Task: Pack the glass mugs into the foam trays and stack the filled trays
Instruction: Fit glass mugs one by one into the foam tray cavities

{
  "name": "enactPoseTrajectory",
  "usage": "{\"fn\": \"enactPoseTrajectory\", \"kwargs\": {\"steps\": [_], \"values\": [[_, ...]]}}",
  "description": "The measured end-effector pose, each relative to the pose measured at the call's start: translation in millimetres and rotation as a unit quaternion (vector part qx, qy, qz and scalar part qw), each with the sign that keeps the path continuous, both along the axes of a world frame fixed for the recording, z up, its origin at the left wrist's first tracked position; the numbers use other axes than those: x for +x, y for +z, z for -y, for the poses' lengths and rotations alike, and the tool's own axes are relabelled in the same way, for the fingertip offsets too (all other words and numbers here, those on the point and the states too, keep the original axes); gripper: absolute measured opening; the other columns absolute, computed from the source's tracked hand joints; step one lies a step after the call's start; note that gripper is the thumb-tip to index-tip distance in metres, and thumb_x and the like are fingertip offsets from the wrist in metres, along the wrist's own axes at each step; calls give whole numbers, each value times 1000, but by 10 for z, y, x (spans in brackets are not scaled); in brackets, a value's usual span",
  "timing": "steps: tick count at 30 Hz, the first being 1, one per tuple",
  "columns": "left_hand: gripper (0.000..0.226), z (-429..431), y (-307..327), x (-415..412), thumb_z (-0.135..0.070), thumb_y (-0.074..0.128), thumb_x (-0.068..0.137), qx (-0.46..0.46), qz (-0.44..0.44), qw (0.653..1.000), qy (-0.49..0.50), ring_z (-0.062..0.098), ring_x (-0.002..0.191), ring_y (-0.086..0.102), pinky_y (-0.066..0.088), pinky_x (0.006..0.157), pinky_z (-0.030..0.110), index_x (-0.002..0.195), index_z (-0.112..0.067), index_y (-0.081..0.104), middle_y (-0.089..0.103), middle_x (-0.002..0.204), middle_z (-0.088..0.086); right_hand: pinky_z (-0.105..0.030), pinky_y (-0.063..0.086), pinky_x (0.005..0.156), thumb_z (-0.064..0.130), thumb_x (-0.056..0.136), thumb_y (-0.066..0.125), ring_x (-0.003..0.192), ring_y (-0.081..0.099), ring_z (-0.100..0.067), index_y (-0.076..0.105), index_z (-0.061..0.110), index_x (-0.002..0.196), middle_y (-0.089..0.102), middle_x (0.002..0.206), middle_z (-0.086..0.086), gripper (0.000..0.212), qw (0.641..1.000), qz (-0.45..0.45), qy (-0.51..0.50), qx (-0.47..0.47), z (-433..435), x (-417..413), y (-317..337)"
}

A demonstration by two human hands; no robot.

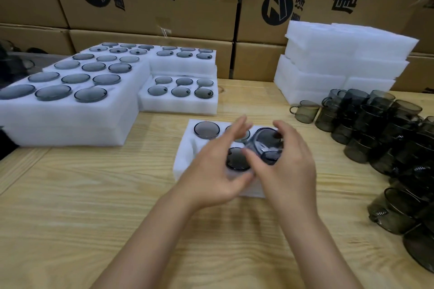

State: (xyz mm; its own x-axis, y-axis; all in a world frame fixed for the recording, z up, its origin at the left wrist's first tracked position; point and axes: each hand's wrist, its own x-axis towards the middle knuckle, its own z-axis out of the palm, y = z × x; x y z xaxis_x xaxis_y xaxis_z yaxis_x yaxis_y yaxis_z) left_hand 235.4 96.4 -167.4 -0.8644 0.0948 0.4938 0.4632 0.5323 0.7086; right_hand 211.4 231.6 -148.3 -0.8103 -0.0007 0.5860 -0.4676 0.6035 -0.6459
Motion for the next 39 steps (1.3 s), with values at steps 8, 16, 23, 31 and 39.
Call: {"fn": "enactPoseTrajectory", "kwargs": {"steps": [8,16,23,31,39], "values": [[63,-127,-107,-72,-16,72,68,117,-1,992,45,0,112,58,49,96,29,125,-34,52,62,122,-16,-17,34,96,41,68,75,110,45,-12,50,14,128,48,119,9,70,995,-56,45,-63,104,164,-126],[68,-216,-191,-125,-32,89,58,181,-40,964,190,-14,83,58,41,67,2,97,-42,34,58,93,-26,-26,40,96,33,81,63,110,42,-8,48,18,129,43,116,4,53,993,-52,77,-67,241,274,-276],[80,-207,-187,-71,-50,72,65,117,-7,987,114,-15,105,54,41,85,5,123,-68,19,50,121,-41,-19,34,103,20,82,63,123,43,-5,45,13,135,49,132,1,56,986,-21,94,-138,189,200,-231],[71,-248,-205,-51,-43,77,65,101,-70,981,149,-15,105,53,38,83,2,116,-62,31,50,114,-41,-24,42,100,25,74,77,123,45,-5,39,32,134,38,128,13,72,973,50,137,-182,141,113,-249],[70,-276,-208,-58,-42,67,73,-15,-150,971,186,13,104,56,42,92,25,129,-6,48,60,121,2,-27,47,95,26,66,81,113,54,-4,43,50,118,55,117,25,69,971,69,128,-191,92,15,-273]]}}
